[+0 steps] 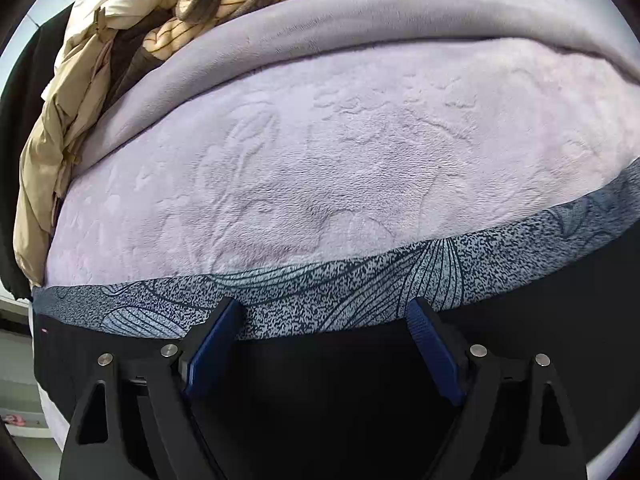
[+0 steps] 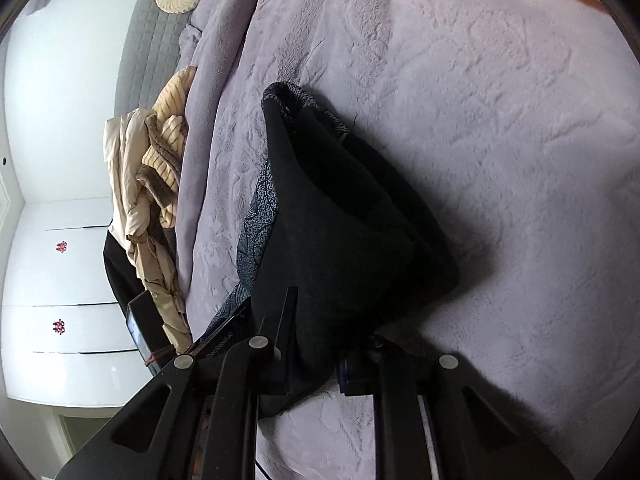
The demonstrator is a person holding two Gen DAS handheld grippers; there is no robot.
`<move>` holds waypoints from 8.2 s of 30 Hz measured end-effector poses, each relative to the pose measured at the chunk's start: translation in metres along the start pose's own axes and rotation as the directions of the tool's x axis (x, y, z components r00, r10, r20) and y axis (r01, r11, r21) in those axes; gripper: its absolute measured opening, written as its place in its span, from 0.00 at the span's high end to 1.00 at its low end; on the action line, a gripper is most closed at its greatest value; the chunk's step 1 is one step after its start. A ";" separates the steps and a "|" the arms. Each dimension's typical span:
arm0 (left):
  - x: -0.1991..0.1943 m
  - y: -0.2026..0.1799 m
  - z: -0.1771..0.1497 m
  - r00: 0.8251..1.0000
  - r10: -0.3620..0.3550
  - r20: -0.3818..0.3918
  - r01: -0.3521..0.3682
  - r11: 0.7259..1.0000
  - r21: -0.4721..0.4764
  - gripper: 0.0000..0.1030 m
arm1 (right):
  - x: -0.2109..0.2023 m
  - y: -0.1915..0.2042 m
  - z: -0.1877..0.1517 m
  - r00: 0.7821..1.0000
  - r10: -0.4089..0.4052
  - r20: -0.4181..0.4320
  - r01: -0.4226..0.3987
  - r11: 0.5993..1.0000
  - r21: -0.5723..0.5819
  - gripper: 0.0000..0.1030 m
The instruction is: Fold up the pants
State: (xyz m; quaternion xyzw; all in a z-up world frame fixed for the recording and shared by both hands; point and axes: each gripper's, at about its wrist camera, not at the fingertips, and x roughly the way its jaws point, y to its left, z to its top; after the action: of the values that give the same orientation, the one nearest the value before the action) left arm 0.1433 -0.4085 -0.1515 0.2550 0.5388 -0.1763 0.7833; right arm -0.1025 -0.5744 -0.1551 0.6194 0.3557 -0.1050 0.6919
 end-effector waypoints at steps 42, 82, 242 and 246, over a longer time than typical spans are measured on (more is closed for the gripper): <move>-0.035 0.345 -0.117 0.990 -0.143 -0.005 0.138 0.961 -0.240 0.16 | 0.247 0.279 -0.339 0.703 -0.548 0.453 0.540 -0.003 -0.842 0.57; -0.019 0.228 -0.099 0.857 -0.478 -0.191 0.482 0.876 -0.029 0.92 | 0.120 0.157 -0.085 0.946 -0.278 -0.169 0.177 0.875 -0.451 0.48; -0.105 0.423 -0.217 0.969 -0.243 -0.055 0.201 0.893 -0.402 0.00 | 0.202 0.352 -0.355 0.760 -0.649 -0.024 0.354 0.445 -0.823 0.00; -0.105 0.428 -0.223 0.966 -0.253 -0.049 0.208 0.880 -0.428 0.00 | 0.210 0.355 -0.362 0.748 -0.663 -0.029 0.344 0.425 -0.837 0.00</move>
State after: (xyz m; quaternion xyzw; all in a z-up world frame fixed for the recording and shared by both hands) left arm 0.1736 0.0686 -0.0280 0.0238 0.6304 -0.1349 0.7641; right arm 0.1268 -0.1006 -0.0010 0.1162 0.6536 -0.0292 0.7473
